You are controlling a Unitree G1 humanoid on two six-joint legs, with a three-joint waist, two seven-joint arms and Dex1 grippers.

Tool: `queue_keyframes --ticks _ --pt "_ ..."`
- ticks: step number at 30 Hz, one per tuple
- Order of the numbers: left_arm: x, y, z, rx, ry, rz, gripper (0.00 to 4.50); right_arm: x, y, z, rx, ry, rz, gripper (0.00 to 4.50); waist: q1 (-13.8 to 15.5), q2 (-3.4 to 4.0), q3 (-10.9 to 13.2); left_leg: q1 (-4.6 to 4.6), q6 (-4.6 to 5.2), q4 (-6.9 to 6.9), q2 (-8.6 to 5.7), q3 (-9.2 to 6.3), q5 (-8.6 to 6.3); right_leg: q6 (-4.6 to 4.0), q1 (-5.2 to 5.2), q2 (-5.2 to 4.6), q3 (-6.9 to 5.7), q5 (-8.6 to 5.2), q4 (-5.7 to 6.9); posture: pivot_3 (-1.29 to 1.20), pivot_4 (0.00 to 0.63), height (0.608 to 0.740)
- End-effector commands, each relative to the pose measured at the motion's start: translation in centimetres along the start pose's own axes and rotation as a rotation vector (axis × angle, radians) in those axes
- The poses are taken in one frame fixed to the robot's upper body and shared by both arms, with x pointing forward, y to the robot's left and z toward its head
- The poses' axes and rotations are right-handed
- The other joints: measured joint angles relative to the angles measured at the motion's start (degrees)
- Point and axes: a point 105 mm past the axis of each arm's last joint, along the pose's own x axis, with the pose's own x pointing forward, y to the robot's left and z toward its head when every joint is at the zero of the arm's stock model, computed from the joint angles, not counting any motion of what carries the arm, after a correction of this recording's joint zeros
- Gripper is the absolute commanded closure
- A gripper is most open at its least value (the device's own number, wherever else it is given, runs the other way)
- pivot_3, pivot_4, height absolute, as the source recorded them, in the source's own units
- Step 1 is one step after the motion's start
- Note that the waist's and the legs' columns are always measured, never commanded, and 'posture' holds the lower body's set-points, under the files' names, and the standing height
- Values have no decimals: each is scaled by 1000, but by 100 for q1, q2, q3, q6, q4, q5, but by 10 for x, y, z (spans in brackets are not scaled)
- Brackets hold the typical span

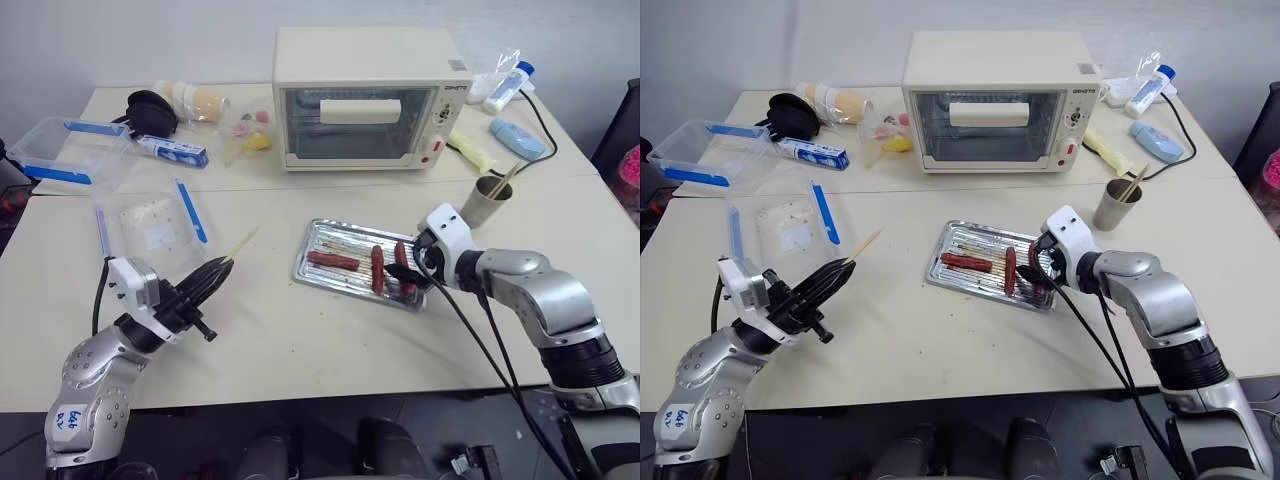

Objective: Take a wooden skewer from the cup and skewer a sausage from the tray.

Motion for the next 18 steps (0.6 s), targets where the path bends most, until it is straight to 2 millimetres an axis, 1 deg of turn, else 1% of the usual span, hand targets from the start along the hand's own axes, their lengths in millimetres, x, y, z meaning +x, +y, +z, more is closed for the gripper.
queue_keyframes --ticks 1,5,9,10,15,18 --pt "1 -5 11 43 -36 -7 4500 1 -2 9 -29 -32 -9 955 0 0 0 0 1 0 0 0 1 0 0 0 0 0 2 0 150 740" --pt "2 -5 12 46 -42 -5 4500 2 -4 7 -25 -29 -12 2295 -1 0 0 0 0 0 0 0 1 0 0 -2 0 0 1 0 150 740" --pt "2 -4 12 48 -44 -6 4500 3 -1 6 -37 -30 -1 3740 0 0 0 0 0 0 0 -1 1 0 0 -1 -1 0 1 0 150 740" --pt "3 -4 13 48 -44 -8 4500 3 -1 6 -40 -30 1 4003 -1 0 0 0 0 0 0 -1 1 0 0 -2 0 0 1 0 150 740" --pt "4 -5 12 48 -46 -25 4500 3 2 9 -60 -48 23 4003 -1 0 0 0 0 0 1 -1 1 0 0 -4 -1 0 0 0 150 740" --pt "7 -7 11 45 -42 -58 4500 -1 5 14 -98 -80 56 4003 3 0 0 0 0 0 0 -1 1 0 0 -1 -1 0 1 0 150 740"
